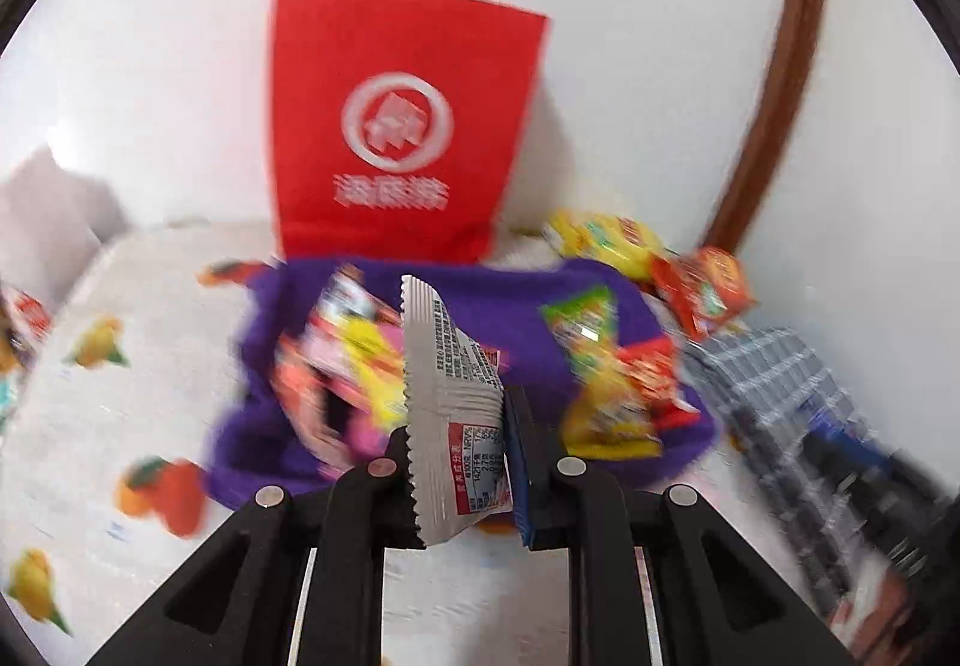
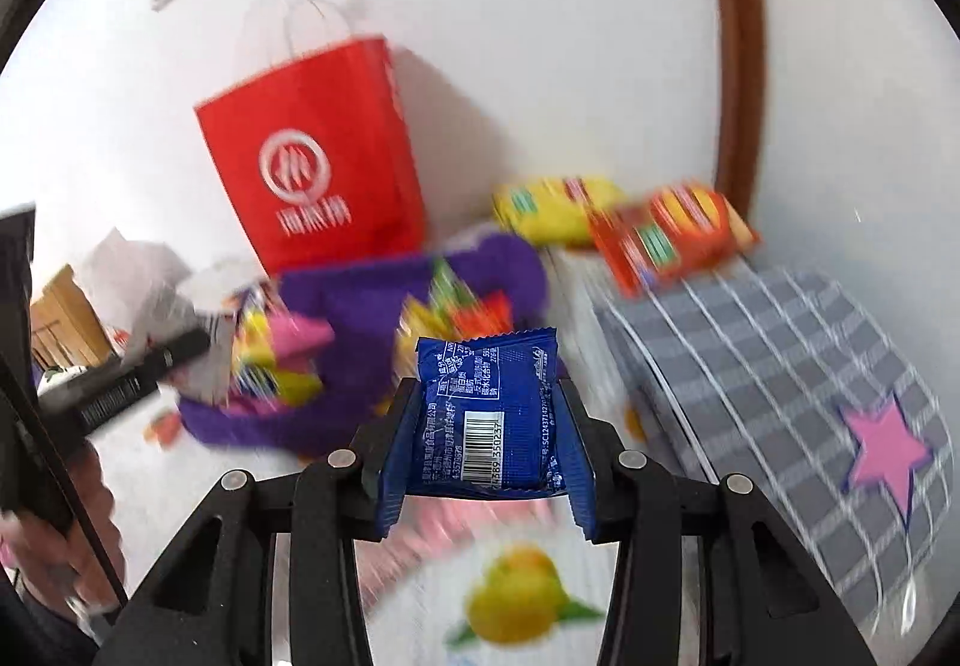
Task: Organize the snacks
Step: 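Carry the blue wrapper and white packet over the purple towel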
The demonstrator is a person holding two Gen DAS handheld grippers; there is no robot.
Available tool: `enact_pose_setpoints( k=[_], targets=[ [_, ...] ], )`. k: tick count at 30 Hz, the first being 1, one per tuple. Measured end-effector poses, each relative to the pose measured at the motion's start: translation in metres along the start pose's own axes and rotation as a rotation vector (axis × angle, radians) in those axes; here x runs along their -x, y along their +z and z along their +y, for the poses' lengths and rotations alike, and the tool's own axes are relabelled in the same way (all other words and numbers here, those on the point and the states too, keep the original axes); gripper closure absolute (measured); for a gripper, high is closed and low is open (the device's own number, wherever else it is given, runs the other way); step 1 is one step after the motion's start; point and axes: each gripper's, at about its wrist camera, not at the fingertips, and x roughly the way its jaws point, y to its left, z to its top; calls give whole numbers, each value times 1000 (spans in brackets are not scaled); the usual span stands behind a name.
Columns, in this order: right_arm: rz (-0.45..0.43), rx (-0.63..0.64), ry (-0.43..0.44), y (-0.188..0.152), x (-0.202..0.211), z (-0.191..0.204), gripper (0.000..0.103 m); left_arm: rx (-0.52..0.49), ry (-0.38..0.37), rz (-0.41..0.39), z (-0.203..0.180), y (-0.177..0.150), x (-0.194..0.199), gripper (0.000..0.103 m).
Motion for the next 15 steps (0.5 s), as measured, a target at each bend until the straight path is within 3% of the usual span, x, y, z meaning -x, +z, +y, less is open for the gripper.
enact_pose_setpoints(
  k=[7, 15],
  targets=[
    [-35, 27, 82, 41, -38, 50, 60, 30, 128, -74, 47, 9, 4, 85],
    [33, 24, 143, 44, -109, 82, 59, 82, 149, -43, 72, 7, -8, 85]
  ],
)
